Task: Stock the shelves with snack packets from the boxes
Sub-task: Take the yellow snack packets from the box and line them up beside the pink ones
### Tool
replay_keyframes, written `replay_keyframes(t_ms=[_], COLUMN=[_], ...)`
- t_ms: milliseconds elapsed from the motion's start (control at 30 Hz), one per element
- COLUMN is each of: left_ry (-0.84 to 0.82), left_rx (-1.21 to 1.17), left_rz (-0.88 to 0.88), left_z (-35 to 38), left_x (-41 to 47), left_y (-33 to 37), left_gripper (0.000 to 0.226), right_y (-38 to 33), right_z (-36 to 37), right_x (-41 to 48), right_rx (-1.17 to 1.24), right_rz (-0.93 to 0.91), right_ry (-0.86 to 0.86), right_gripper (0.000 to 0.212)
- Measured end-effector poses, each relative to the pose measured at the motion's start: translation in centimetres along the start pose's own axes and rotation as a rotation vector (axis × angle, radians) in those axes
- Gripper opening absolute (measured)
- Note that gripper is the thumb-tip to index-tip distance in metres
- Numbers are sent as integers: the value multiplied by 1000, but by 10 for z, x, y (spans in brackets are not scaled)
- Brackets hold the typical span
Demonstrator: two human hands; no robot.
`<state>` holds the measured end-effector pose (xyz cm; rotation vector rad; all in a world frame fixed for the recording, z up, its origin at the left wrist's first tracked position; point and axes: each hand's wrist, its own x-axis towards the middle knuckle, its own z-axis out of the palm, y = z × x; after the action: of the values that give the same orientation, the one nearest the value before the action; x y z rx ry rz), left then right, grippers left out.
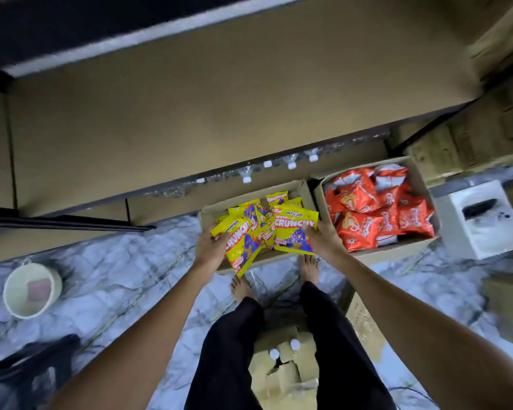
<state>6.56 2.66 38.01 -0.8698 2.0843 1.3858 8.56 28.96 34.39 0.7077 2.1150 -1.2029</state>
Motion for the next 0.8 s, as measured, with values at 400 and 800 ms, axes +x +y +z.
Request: replay_keyframes(t_ms=[400,800], left_ry=[-58,-146], left_rx=[53,28], left_rz=[152,436], left_z=[-87,-126], left_x=[-158,-208], left_y=[92,188], left_gripper=[14,20], right_y=[-56,-178], right_z=[-46,-107], right_x=[-146,-236], right_rx=[362,551], right_rz=[-58,-241], right_ry=[-80,24], right_gripper=[86,36])
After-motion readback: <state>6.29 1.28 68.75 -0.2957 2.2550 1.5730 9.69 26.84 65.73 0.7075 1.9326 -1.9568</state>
